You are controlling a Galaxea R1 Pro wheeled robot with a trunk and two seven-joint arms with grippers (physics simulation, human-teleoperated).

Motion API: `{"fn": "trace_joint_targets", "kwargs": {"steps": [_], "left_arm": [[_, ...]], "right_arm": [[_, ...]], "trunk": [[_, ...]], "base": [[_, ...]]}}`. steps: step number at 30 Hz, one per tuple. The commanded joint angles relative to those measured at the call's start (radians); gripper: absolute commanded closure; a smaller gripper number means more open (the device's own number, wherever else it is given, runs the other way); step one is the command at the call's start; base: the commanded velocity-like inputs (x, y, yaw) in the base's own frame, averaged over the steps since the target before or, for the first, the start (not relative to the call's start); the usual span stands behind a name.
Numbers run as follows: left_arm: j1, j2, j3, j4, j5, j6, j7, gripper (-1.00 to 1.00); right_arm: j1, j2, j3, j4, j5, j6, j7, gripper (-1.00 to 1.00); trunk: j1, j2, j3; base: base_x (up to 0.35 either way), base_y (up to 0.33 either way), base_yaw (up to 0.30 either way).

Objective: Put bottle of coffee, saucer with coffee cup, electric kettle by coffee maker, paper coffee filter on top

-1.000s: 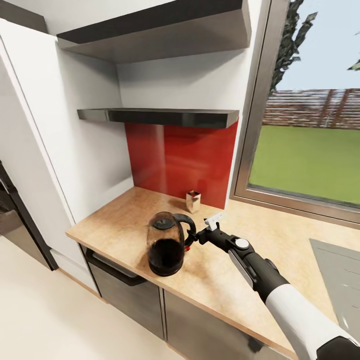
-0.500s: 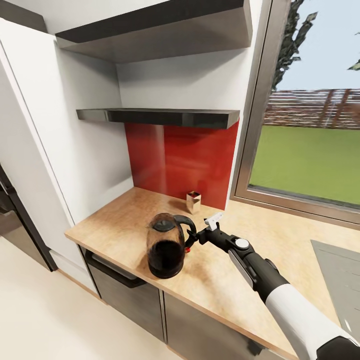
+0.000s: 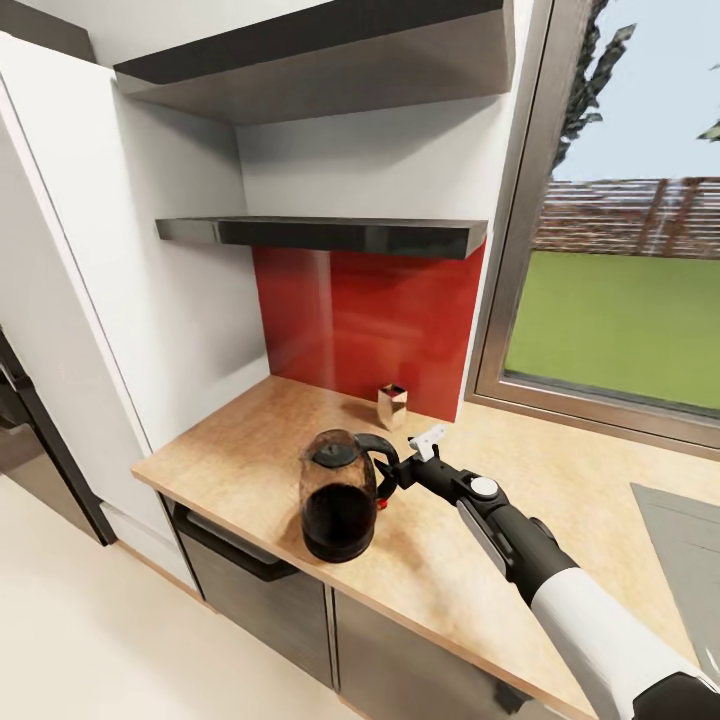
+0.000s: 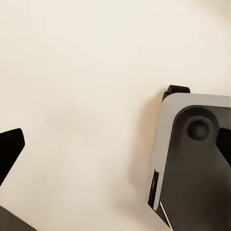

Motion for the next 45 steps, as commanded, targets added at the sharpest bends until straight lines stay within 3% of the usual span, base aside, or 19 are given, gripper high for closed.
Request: {"fn": "trace_joint_targets", "kwargs": {"steps": [1,3,4,30,35,39,45], "left_arm": [[-0.001,0.000,0.007,0.001,-0.003,-0.003,-0.004,-1.00],[-0.001,0.000,0.007,0.001,-0.003,-0.003,-0.004,-1.00],[-0.001,0.000,0.008,0.001,-0.003,-0.004,-0.004,-1.00],[-0.001,-0.004,0.007,0.002,-0.002,-0.009,-0.009,-1.00],[-0.001,-0.008,0.007,0.001,-0.003,-0.008,-0.013,-1.00],[-0.001,-0.008,0.006,0.001,-0.004,-0.009,-0.013,-1.00],[-0.001,-0.011,0.005,0.001,-0.006,-0.009,-0.013,-1.00]], "right_arm": [[-0.001,-0.001,0.003,-0.001,-0.011,0.006,0.001,-1.00],[-0.001,-0.001,0.003,-0.001,-0.011,0.006,0.001,-1.00],[-0.001,-0.001,0.003,0.000,-0.010,0.006,0.001,1.00],[-0.001,0.000,0.003,0.012,-0.014,0.005,0.001,1.00],[-0.001,0.000,0.002,-0.079,-0.015,0.010,-0.004,1.00],[-0.001,0.001,0.002,-0.102,-0.014,0.068,-0.005,1.00],[-0.001,0.001,-0.005,-0.251,-0.011,0.195,-0.011,1.00]], "trunk": [[0.001,-0.002,-0.002],[0.001,-0.002,-0.002],[0.001,-0.002,-0.002],[0.001,-0.002,-0.002],[0.001,-0.002,-0.002],[0.001,-0.002,-0.002],[0.001,-0.002,-0.002]], "base": [[0.002,0.003,0.000],[0.001,0.002,0.000],[0.000,0.000,0.000],[0.000,0.000,0.000],[0.000,0.000,0.000],[0.000,0.000,0.000],[0.000,0.000,0.000]]}}
